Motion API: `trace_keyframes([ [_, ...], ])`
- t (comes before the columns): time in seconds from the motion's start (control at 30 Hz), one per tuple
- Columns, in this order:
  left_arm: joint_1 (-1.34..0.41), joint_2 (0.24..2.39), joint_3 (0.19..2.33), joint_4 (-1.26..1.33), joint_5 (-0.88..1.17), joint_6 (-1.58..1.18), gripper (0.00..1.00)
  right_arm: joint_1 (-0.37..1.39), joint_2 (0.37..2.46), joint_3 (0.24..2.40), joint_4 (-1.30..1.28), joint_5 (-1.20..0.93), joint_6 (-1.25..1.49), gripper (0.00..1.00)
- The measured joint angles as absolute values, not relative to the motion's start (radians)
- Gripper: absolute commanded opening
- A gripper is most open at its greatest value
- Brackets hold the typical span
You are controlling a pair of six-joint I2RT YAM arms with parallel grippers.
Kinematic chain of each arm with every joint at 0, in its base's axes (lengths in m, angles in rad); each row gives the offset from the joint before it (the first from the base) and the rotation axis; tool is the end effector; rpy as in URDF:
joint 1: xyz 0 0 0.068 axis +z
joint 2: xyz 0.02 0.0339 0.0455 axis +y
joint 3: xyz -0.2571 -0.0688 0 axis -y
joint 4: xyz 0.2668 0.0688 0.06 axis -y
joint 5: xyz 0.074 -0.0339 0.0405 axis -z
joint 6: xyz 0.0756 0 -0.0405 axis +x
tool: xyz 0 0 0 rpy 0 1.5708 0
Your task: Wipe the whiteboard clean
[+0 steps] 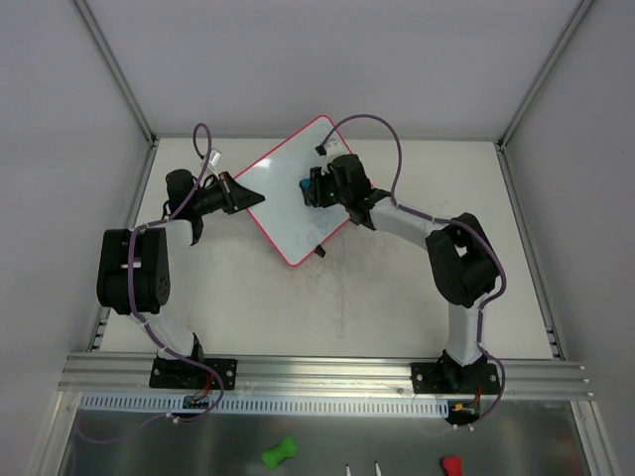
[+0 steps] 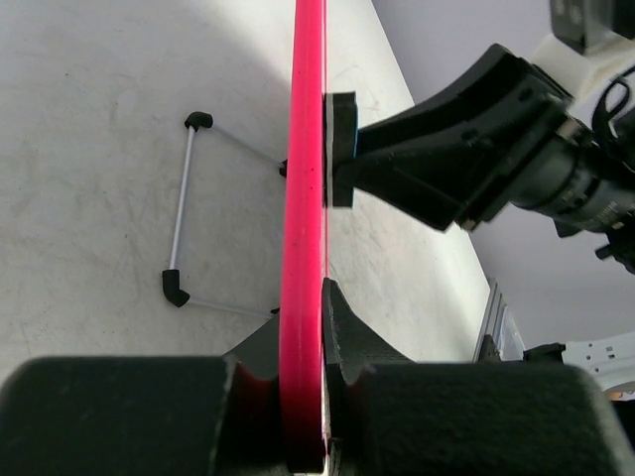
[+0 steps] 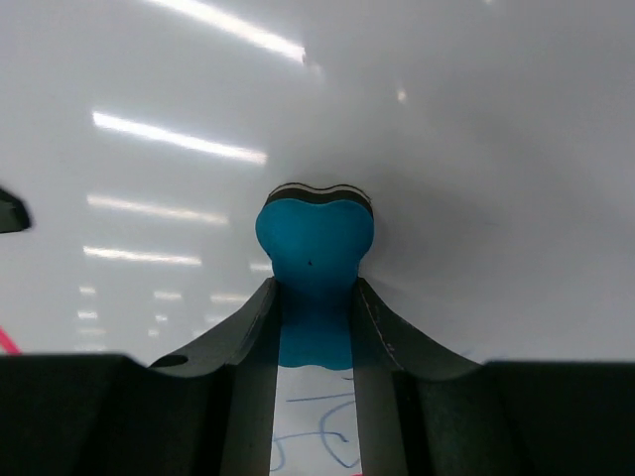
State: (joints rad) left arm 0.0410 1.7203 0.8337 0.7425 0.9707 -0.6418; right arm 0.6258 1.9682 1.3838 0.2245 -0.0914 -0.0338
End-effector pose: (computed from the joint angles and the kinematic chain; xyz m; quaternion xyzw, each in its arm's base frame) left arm 0.3911 -0.0464 0.1821 0.0637 0.7325 -0.5082 0.4485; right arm 0.4132 0.3072 0.2008 -0.2906 0.7687 0.2018 0.5329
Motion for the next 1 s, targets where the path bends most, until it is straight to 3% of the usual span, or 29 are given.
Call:
trace_keyframes([
  [0.33,0.041,1.721,0.834,0.743,0.974,-0.639,0.0,0.724,2.008,1.522,0.135,-0.106,-0.081,0.0],
  [1.0,0.041,1.728,0.836,0.751,0.987,-0.64,0.0,0.476,2.244,2.001,-0.125,-0.121,0.049,0.0],
])
